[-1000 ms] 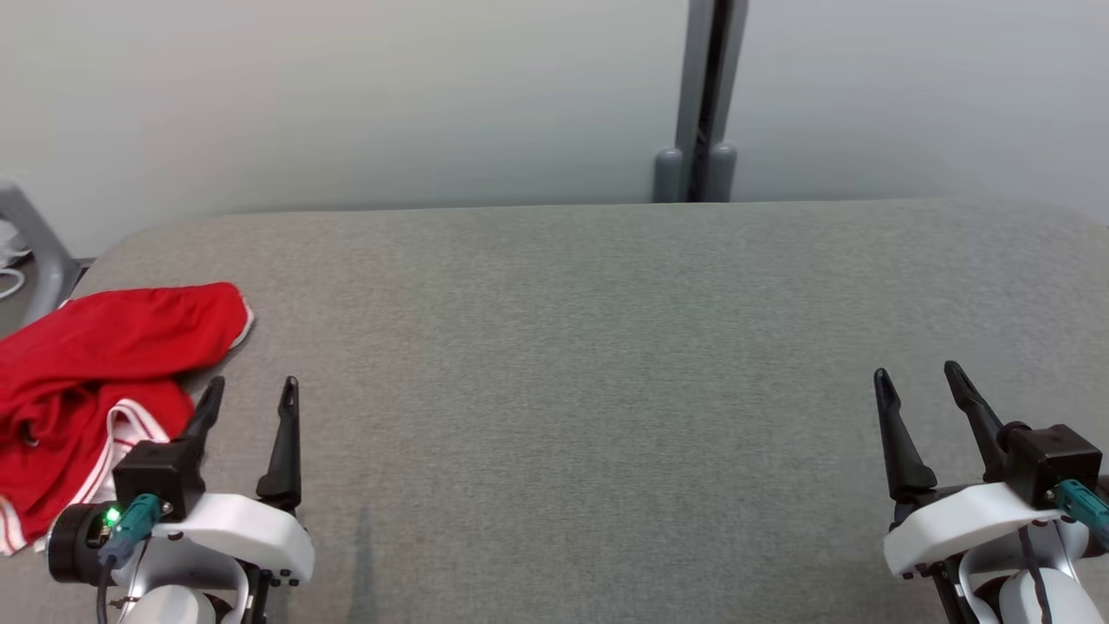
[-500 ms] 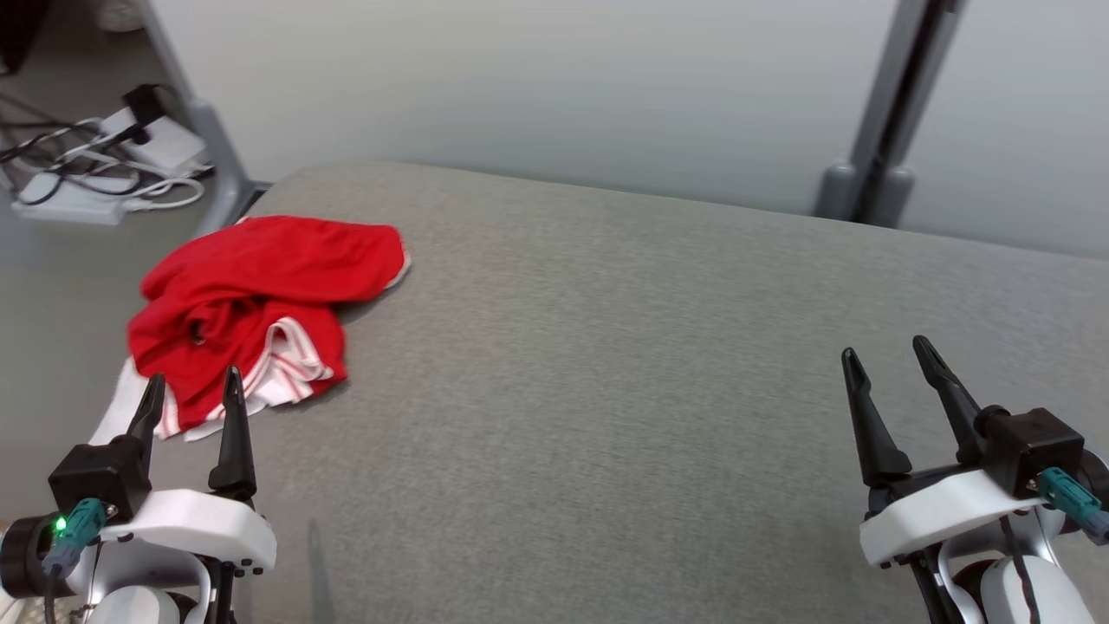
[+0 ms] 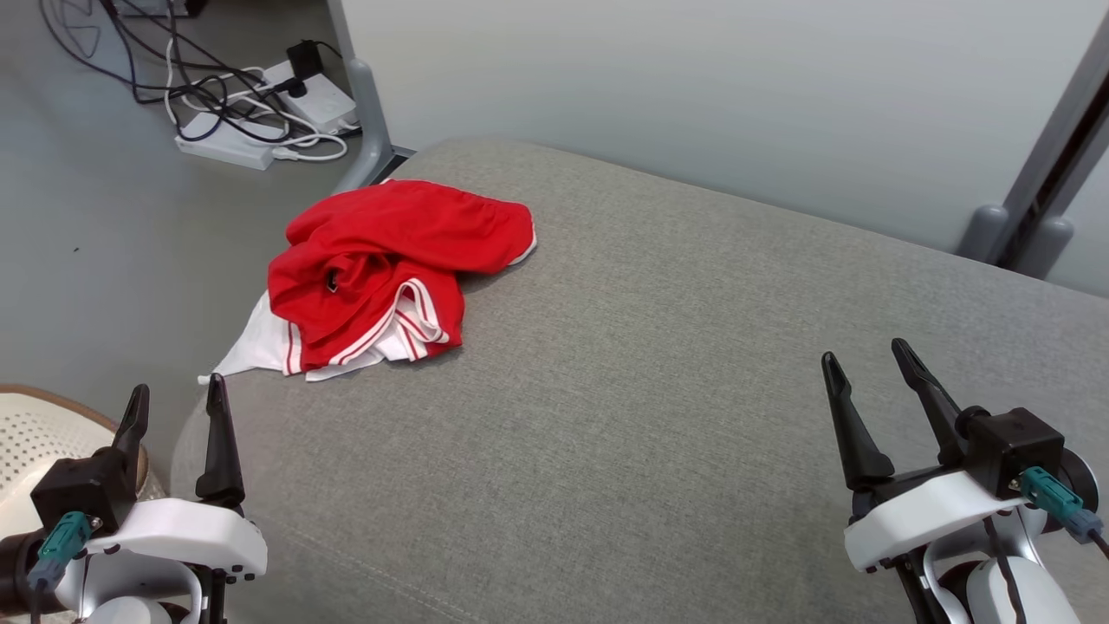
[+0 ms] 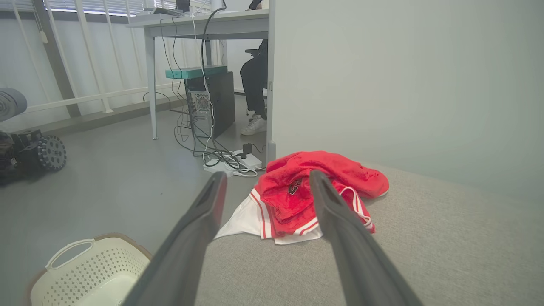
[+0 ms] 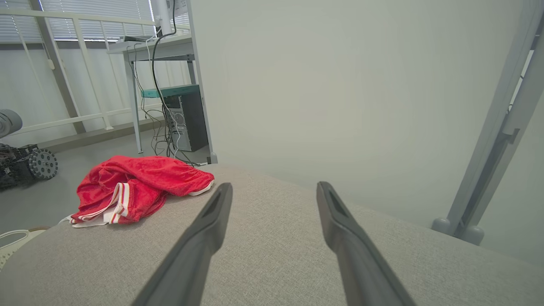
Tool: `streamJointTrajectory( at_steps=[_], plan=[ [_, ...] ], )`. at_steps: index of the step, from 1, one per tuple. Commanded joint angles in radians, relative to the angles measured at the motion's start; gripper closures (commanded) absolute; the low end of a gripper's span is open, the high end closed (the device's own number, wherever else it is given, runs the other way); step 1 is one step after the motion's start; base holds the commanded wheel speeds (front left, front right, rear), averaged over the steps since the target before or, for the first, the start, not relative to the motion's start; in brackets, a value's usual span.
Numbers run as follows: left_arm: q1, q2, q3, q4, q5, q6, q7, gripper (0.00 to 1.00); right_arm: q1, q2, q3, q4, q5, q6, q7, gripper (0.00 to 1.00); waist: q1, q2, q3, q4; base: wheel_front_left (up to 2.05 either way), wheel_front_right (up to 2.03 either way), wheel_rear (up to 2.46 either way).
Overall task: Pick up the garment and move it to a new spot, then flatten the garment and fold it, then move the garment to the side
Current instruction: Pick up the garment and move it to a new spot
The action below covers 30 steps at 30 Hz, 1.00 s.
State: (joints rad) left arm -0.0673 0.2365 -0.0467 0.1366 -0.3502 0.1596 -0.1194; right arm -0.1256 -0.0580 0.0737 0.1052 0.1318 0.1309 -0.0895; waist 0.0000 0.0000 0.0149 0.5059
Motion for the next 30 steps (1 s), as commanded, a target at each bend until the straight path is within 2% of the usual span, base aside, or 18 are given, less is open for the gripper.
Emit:
streamJointTrajectory(
  at_steps=[1, 18, 24, 30],
  plan=[
    [0.003, 0.004, 0.003, -0.004, -0.003, 0.008, -0.003, 0.00, -0.004, -0.002, -0.001, -0.001, 0.006, 0.000, 0.004, 0.00, 0.0000, 0.0000, 0.002, 0.011, 0.00, 0.00, 0.00],
    [-0.003, -0.001, 0.004, -0.009, -0.022, 0.021, -0.006, 0.00, -0.001, -0.001, -0.001, 0.003, 0.009, 0.000, 0.015, 0.00, 0.0000, 0.0000, -0.002, 0.018, 0.00, 0.00, 0.00],
    [-0.027, 0.003, 0.022, -0.021, -0.041, 0.027, -0.014, 0.00, -0.018, -0.005, 0.011, -0.009, 0.004, 0.000, 0.027, 0.00, 0.0000, 0.0000, 0.021, -0.016, 0.00, 0.00, 0.00],
    [-0.121, 0.021, 0.029, -0.017, -0.055, 0.007, -0.015, 0.00, -0.050, -0.019, 0.024, -0.033, -0.007, 0.000, 0.049, 0.00, 0.0000, 0.0000, 0.091, -0.076, 0.00, 0.00, 0.00]
  ],
)
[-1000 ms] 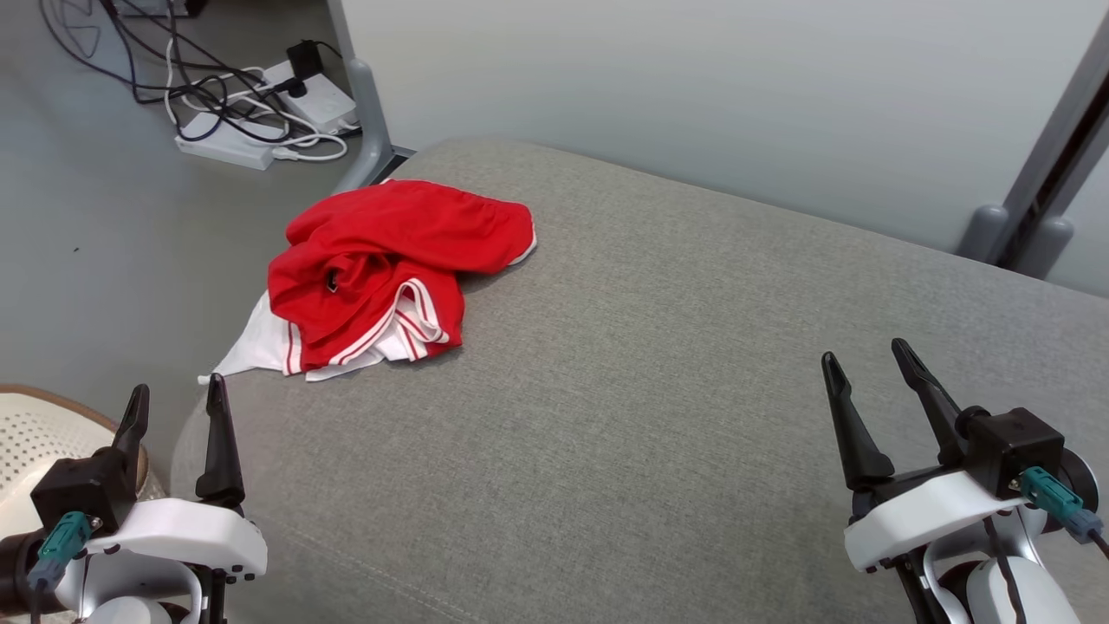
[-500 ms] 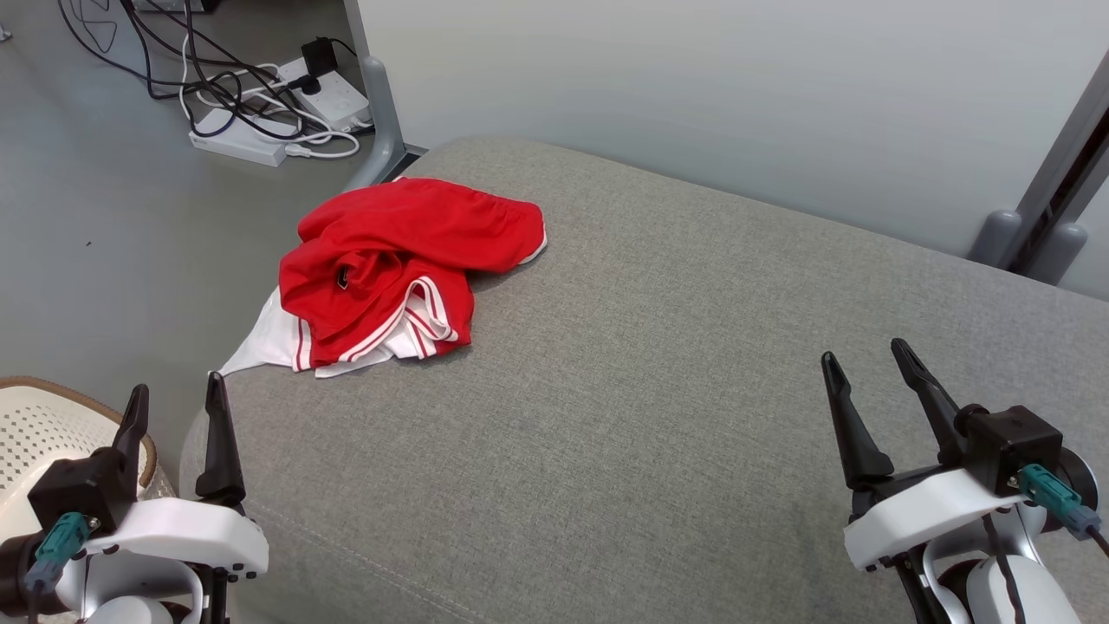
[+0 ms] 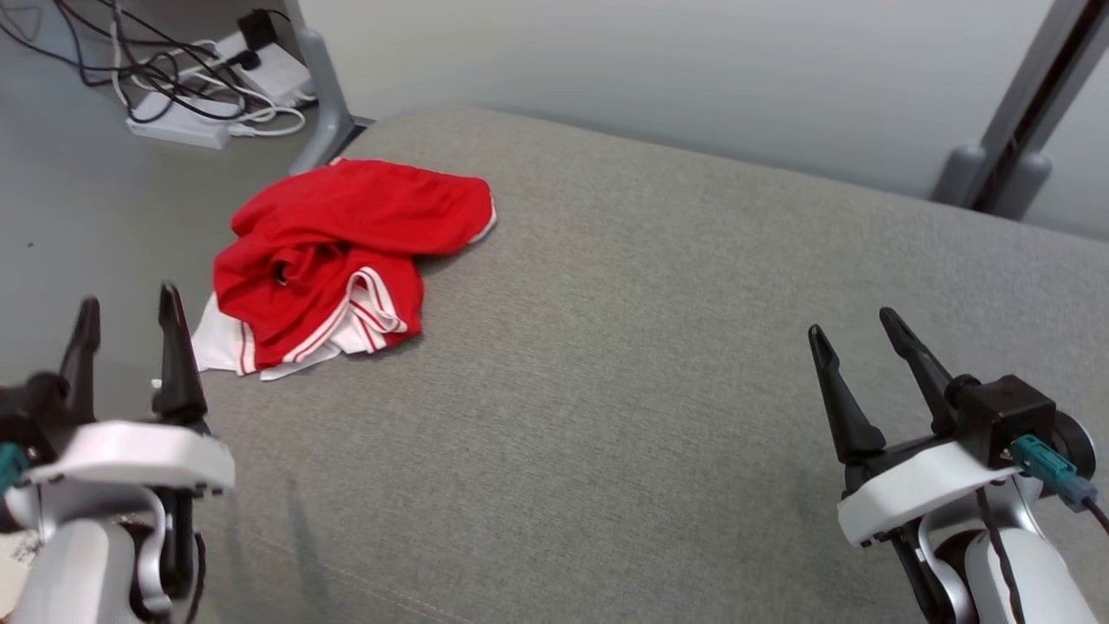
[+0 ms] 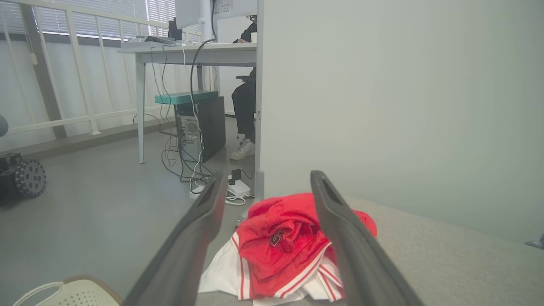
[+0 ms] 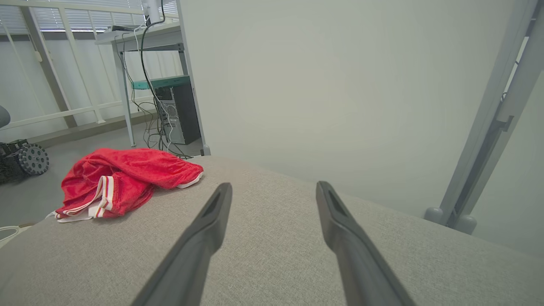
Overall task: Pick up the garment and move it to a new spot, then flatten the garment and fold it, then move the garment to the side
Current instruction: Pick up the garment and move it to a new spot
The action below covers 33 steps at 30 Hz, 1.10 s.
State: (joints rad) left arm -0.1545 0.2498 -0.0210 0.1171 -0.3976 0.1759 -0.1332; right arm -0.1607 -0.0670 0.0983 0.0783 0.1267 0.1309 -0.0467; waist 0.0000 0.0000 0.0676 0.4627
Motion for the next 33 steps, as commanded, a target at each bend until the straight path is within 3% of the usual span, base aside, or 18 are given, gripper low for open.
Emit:
streamJointTrajectory(
  at_steps=[1, 15, 26, 28, 29, 30, 33],
  plan=[
    [-0.060, 0.011, 0.006, 0.013, -0.013, -0.015, -0.004, 0.00, -0.021, -0.015, 0.000, -0.011, -0.004, 0.000, 0.009, 0.00, 0.0000, 0.0000, 0.052, -0.043, 0.00, 0.00, 0.00],
    [-0.402, 0.058, 0.001, 0.528, -0.138, -0.183, 0.102, 0.00, -0.121, -0.055, 0.027, -0.072, -0.025, 0.000, 0.056, 0.00, 0.0000, 0.0000, 0.263, -0.162, 0.00, 0.00, 0.00],
    [-0.559, 0.083, 0.038, 0.841, -0.203, -0.245, 0.083, 0.00, -0.165, -0.065, 0.039, -0.080, -0.033, 0.000, 0.068, 0.00, 0.0000, 0.0000, 0.338, -0.198, 0.00, 0.00, 0.00],
    [-0.586, 0.082, 0.051, 0.883, -0.219, -0.254, 0.072, 0.34, -0.174, -0.067, 0.040, -0.084, -0.036, 0.000, 0.070, 0.00, 0.0000, 0.0000, 0.355, -0.203, 0.00, 0.00, 0.00],
    [-0.598, 0.086, 0.052, 0.902, -0.224, -0.258, 0.064, 0.70, -0.175, -0.066, 0.039, -0.083, -0.038, 0.000, 0.069, 0.00, 0.0000, 0.0000, 0.359, -0.206, 0.00, 0.00, 0.00],
    [-0.609, 0.091, 0.054, 0.920, -0.229, -0.261, 0.057, 1.00, -0.176, -0.065, 0.039, -0.083, -0.038, 0.000, 0.068, 0.00, 0.0000, 0.0000, 0.362, -0.209, 0.00, 0.00, 0.00],
    [-0.639, 0.107, 0.049, 0.962, -0.221, -0.272, 0.023, 1.00, -0.176, -0.061, 0.030, -0.078, -0.039, 0.000, 0.061, 0.00, 0.0000, 0.0000, 0.367, -0.215, 0.00, 0.00, 0.00]
  ],
)
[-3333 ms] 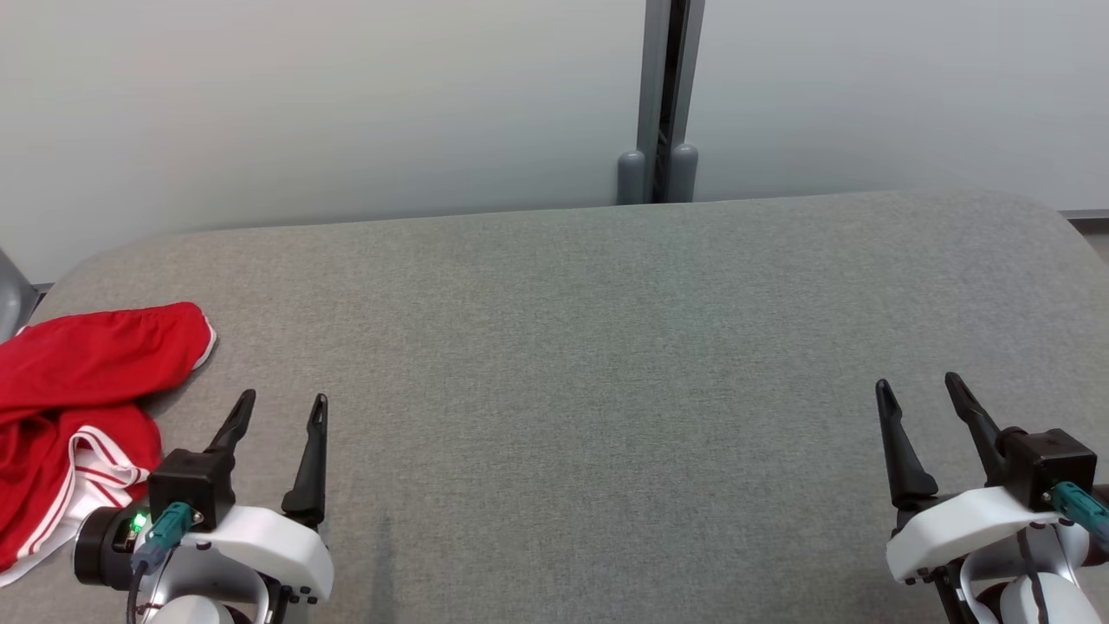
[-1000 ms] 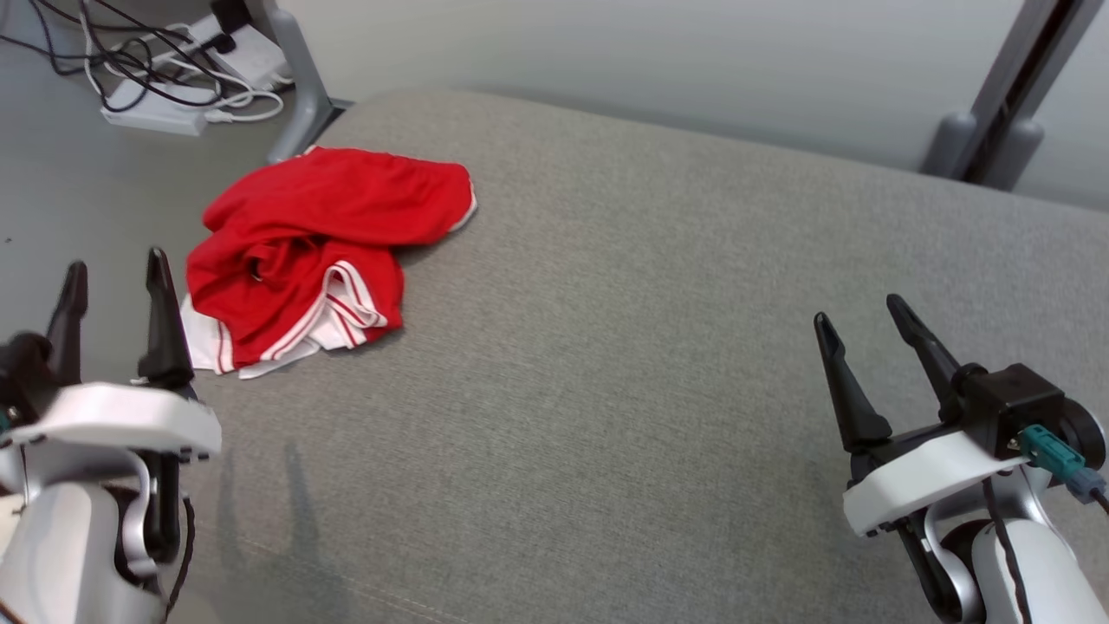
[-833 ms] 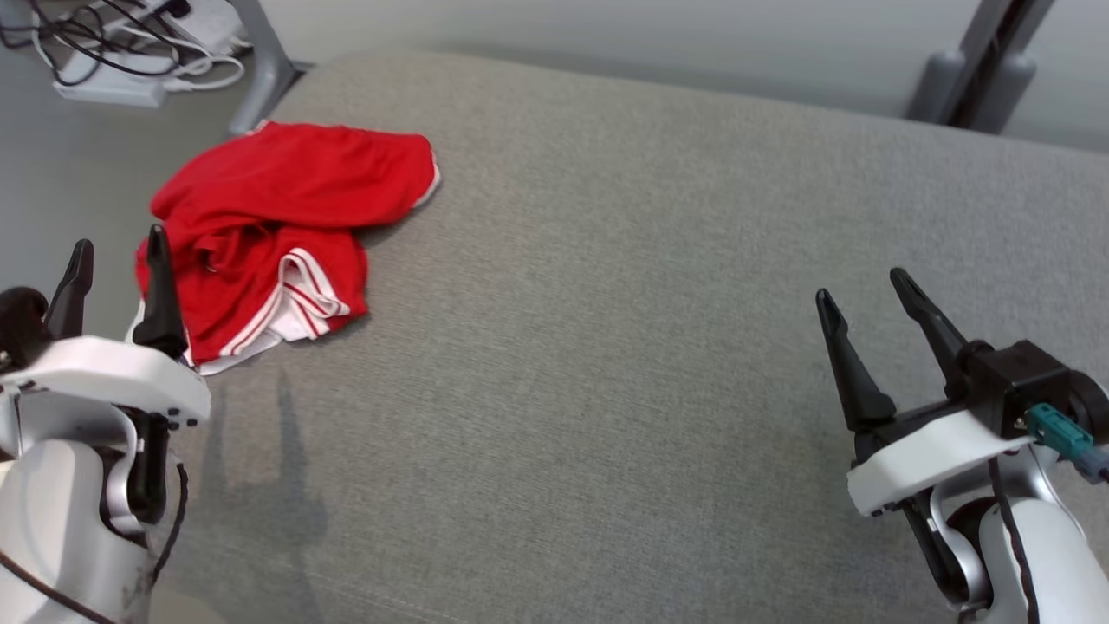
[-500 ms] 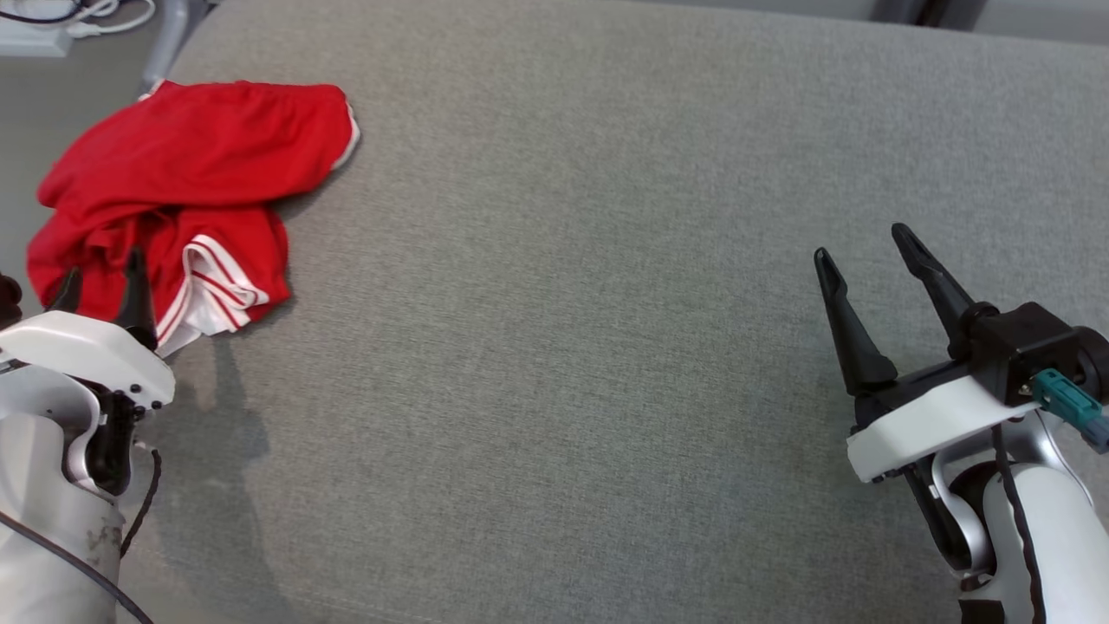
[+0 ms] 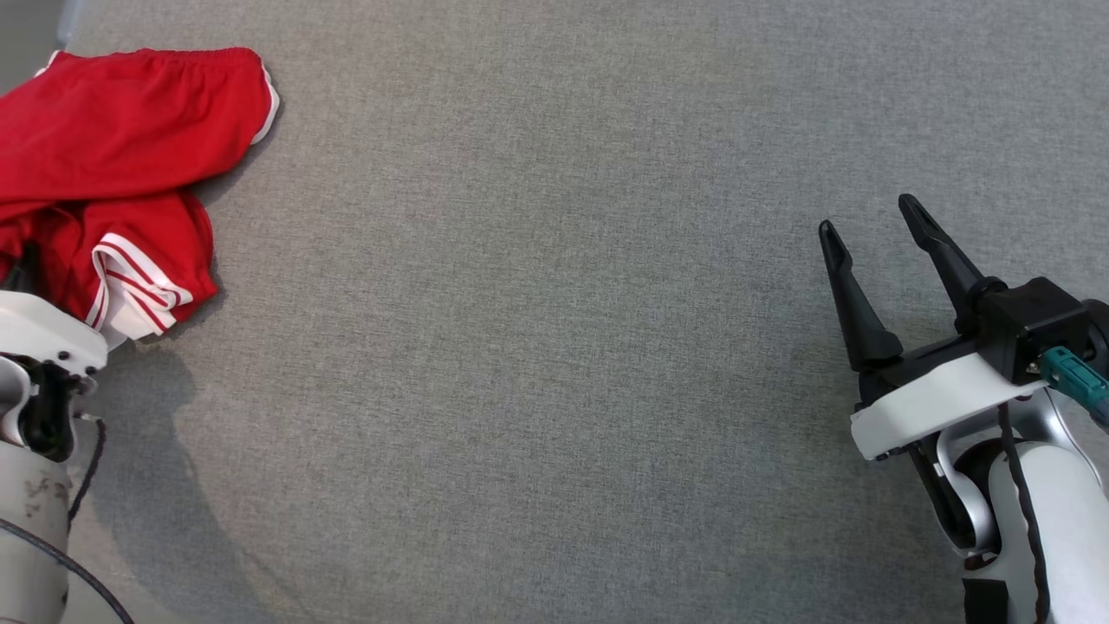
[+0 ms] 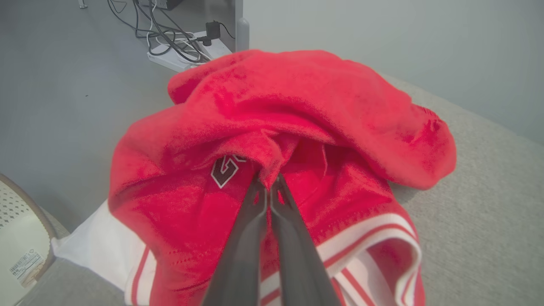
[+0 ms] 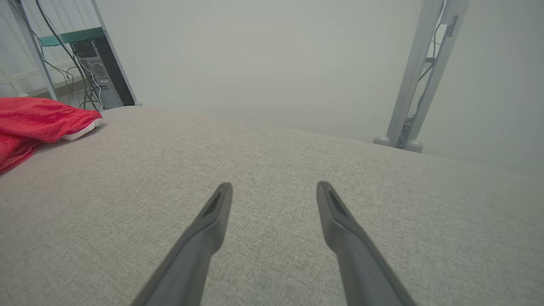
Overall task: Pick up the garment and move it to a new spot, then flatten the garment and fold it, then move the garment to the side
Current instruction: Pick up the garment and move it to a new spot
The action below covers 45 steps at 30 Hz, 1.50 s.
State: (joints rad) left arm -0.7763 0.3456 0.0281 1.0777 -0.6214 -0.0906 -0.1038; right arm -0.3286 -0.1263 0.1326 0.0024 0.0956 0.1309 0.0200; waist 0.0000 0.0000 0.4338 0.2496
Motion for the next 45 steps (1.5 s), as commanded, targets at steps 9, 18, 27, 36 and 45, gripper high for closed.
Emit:
streamJointTrajectory(
  at_steps=[9, 18, 27, 36, 45],
  plan=[
    [-0.035, 0.054, -0.034, -0.001, 0.060, -0.007, -0.144, 1.00, 0.024, 0.020, -0.029, 0.033, 0.000, 0.000, -0.042, 0.00, 0.0000, 0.0000, -0.067, -0.006, 0.00, 0.00, 0.00],
    [0.116, 0.052, -0.039, -0.269, 0.134, 0.062, -0.162, 1.00, 0.087, 0.046, -0.051, 0.068, 0.017, 0.000, -0.081, 0.00, 0.0000, 0.0000, -0.210, -0.001, 0.00, 0.00, 0.00],
    [0.452, 0.044, -0.029, -0.744, 0.169, 0.207, -0.094, 1.00, 0.159, 0.066, -0.054, 0.087, 0.040, 0.000, -0.103, 0.00, 0.0000, 0.0000, -0.330, -0.027, 0.00, 0.00, 0.00],
    [0.732, 0.038, -0.039, -1.167, 0.208, 0.335, 0.041, 1.00, 0.195, 0.072, -0.052, 0.089, 0.056, 0.000, -0.114, 0.00, 0.0000, 0.0000, -0.365, -0.087, 0.00, 0.00, 0.00],
    [0.683, 0.030, -0.172, -1.377, 0.263, 0.311, 0.132, 1.00, 0.171, 0.073, -0.051, 0.068, 0.073, 0.000, -0.104, 0.00, 0.0000, 0.0000, -0.334, -0.189, 0.00, 0.00, 0.00]
  ],
)
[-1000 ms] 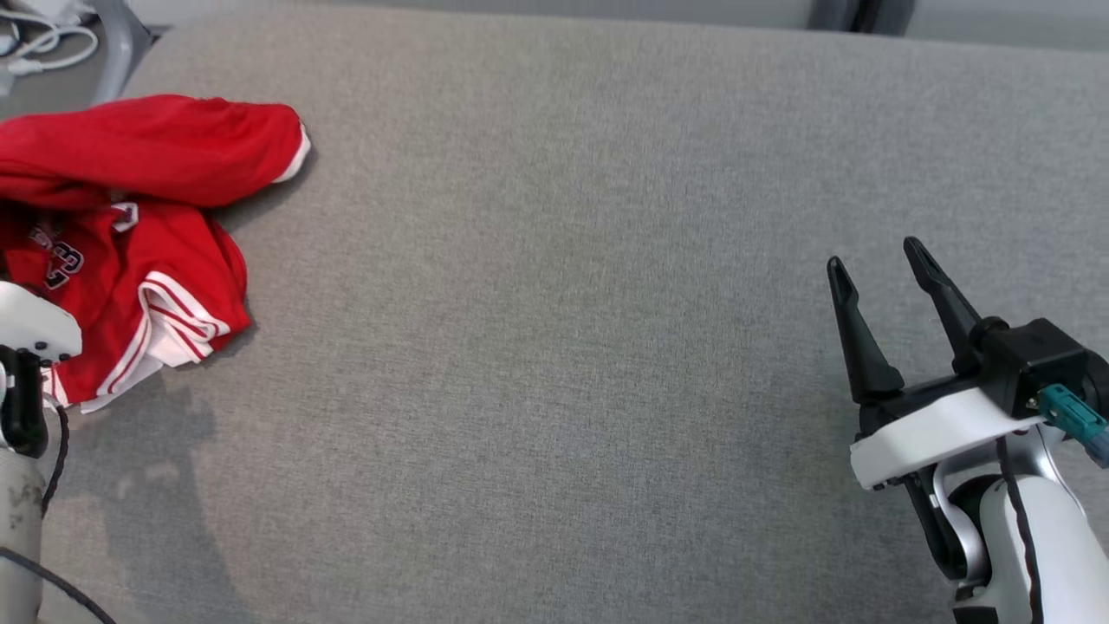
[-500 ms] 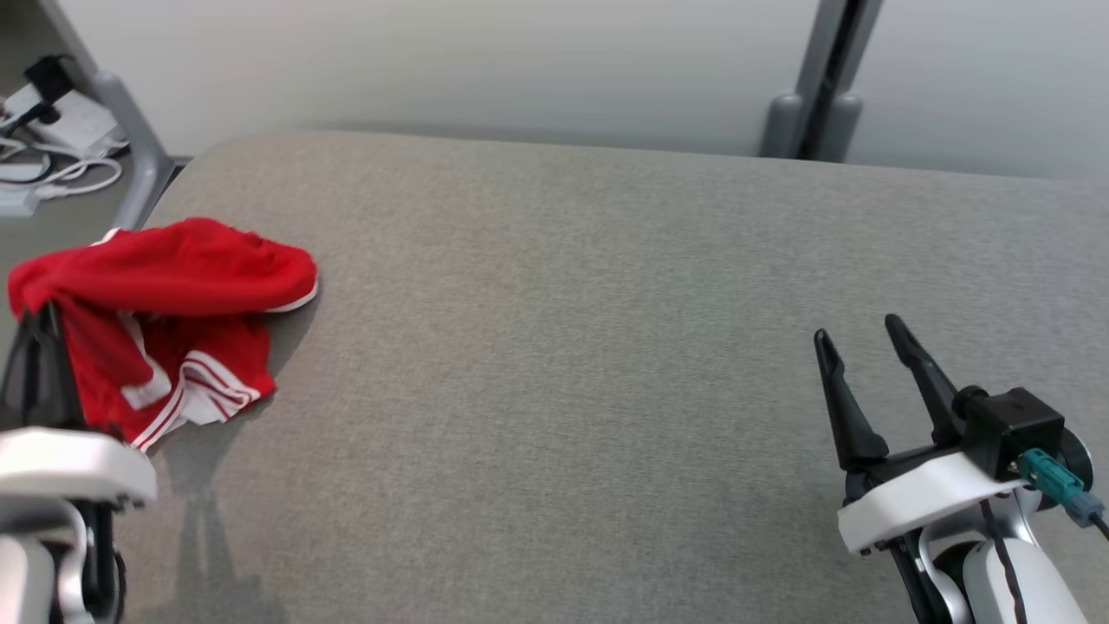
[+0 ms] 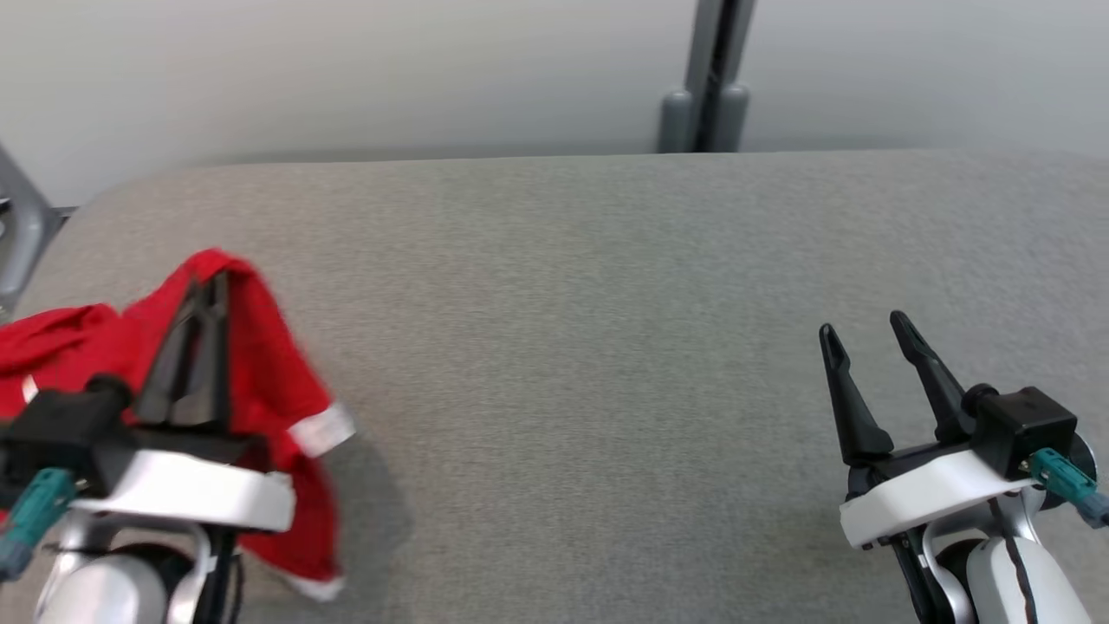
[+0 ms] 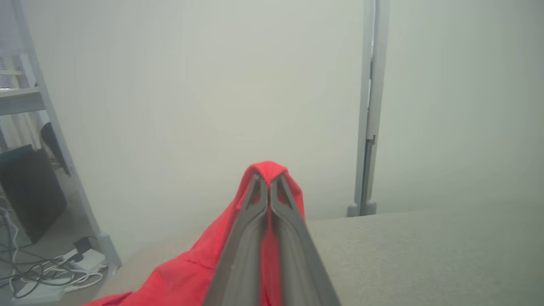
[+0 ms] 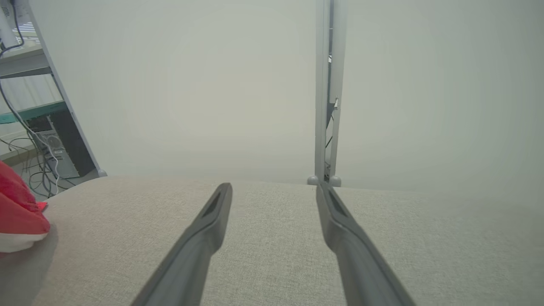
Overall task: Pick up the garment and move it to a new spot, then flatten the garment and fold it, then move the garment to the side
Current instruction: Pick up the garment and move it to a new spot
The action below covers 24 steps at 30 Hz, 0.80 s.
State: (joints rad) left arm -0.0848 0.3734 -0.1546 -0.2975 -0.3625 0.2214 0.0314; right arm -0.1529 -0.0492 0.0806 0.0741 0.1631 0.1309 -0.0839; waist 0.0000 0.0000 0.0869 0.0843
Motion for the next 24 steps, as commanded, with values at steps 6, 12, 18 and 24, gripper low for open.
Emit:
streamJointTrajectory(
  at_steps=[6, 12, 18, 24],
  plan=[
    [-0.153, -0.026, -0.139, 0.017, 0.032, -0.091, 0.030, 1.00, -0.033, -0.004, 0.013, -0.010, 0.027, 0.000, -0.007, 0.00, 0.0000, 0.0000, 0.057, -0.132, 0.00, 0.00, 0.00],
    [-0.312, -0.114, -0.298, 0.141, 0.048, -0.185, 0.053, 1.00, -0.054, -0.004, 0.022, 0.002, 0.047, 0.000, -0.025, 0.00, 0.0000, 0.0000, 0.111, -0.244, 0.00, 0.00, 0.00],
    [-0.434, -0.203, -0.361, 0.348, 0.040, -0.236, 0.019, 1.00, -0.072, -0.004, 0.038, 0.029, 0.084, 0.000, -0.059, 0.00, 0.0000, 0.0000, 0.164, -0.353, 0.00, 0.00, 0.00],
    [-0.501, -0.230, -0.347, 0.622, 0.013, -0.250, -0.011, 1.00, -0.082, -0.003, 0.047, 0.062, 0.118, 0.000, -0.098, 0.00, 0.0000, 0.0000, 0.223, -0.412, 0.00, 0.00, 0.00]
  ],
)
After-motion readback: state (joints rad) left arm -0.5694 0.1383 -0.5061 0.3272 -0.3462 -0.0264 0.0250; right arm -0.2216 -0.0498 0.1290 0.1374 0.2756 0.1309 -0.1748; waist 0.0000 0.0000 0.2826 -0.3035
